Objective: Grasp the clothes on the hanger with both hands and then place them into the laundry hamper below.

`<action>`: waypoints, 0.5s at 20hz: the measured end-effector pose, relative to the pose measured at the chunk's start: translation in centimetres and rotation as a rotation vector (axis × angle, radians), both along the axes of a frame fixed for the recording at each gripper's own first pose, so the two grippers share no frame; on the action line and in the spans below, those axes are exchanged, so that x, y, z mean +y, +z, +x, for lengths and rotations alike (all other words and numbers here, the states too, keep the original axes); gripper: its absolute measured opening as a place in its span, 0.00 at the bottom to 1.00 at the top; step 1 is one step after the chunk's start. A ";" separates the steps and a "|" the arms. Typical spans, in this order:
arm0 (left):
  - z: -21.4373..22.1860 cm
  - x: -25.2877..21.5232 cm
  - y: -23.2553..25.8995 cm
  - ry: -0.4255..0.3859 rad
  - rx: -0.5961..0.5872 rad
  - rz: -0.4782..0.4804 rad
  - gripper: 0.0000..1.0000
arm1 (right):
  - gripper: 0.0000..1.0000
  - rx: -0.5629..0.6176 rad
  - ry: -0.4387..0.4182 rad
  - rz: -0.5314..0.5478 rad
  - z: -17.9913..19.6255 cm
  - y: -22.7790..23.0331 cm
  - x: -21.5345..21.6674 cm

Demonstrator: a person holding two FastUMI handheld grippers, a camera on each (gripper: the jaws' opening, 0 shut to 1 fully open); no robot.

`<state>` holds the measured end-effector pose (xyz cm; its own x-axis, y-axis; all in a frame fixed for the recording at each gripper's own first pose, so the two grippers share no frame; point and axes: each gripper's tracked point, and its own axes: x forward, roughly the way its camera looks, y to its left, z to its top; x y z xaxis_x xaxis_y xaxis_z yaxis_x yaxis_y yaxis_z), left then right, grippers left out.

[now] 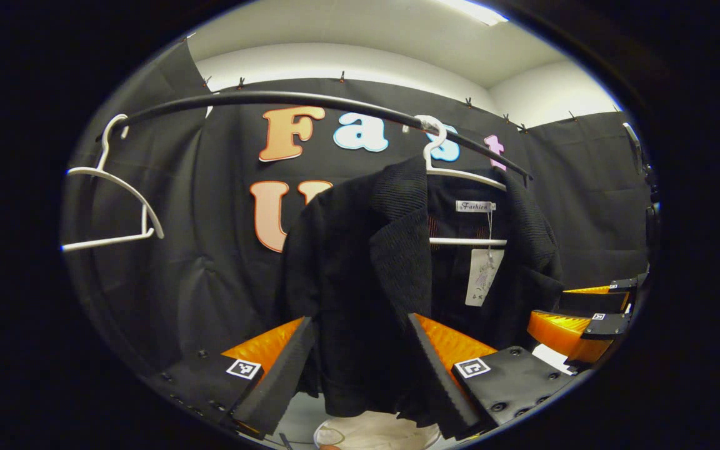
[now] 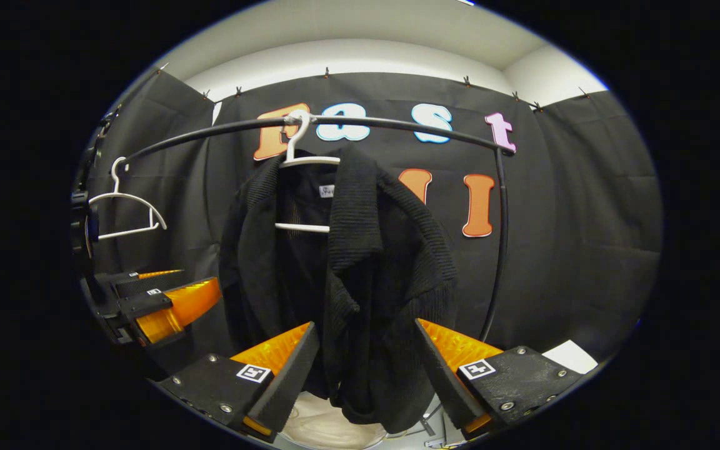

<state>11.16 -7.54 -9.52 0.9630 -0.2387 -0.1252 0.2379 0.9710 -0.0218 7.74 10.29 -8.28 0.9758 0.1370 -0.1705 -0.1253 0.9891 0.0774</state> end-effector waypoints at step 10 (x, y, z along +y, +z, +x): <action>6.0 -2.8 -2.8 -0.142 0.023 0.008 0.96 | 0.92 0.039 -0.069 0.053 4.0 -2.1 0.6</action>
<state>17.12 -10.33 -12.33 0.9163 -0.3714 -0.1497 0.3726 0.9277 -0.0210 11.71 10.93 -10.40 0.9760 0.0798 -0.2026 -0.0532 0.9896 0.1336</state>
